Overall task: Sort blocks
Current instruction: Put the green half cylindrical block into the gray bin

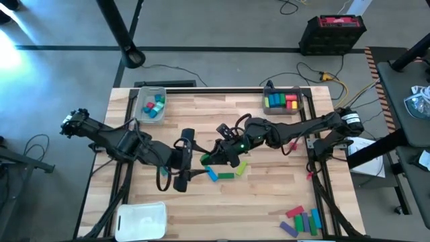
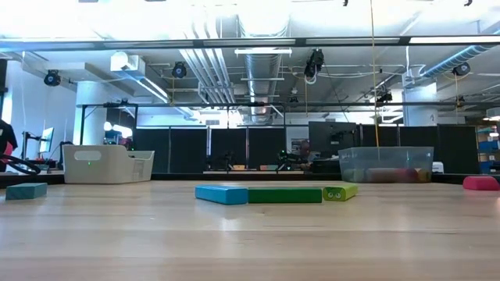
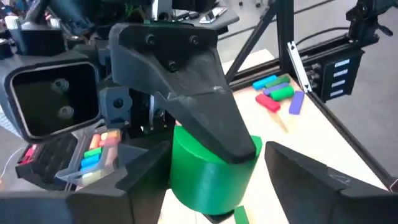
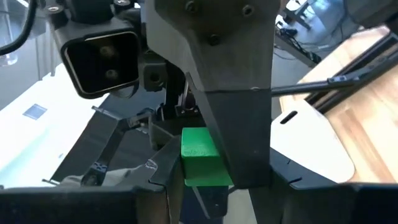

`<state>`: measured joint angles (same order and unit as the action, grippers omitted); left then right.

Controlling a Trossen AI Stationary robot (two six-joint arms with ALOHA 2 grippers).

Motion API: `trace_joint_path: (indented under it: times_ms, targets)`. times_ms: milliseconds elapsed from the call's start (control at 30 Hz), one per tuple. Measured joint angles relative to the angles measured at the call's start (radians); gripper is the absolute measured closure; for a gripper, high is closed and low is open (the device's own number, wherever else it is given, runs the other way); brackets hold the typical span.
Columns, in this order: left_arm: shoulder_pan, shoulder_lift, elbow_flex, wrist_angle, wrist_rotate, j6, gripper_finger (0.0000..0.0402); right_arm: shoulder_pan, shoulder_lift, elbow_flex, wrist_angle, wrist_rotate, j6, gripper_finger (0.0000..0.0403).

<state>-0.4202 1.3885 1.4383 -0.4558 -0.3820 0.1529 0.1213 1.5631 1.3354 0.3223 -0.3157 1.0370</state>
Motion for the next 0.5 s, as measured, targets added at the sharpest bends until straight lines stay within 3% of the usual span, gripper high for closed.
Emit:
trace_joint_path:
  times_ms: [333,500]
  targets:
    - [-0.004,0.019,0.008,0.005,-0.006,0.027,0.0242,0.001,0.001,-0.001,-0.004,-0.015,0.012,0.0278]
    - [-0.005,0.017,0.008,0.004,-0.006,0.022,0.0243,0.0,0.001,-0.001,-0.004,-0.014,0.017,0.0278]
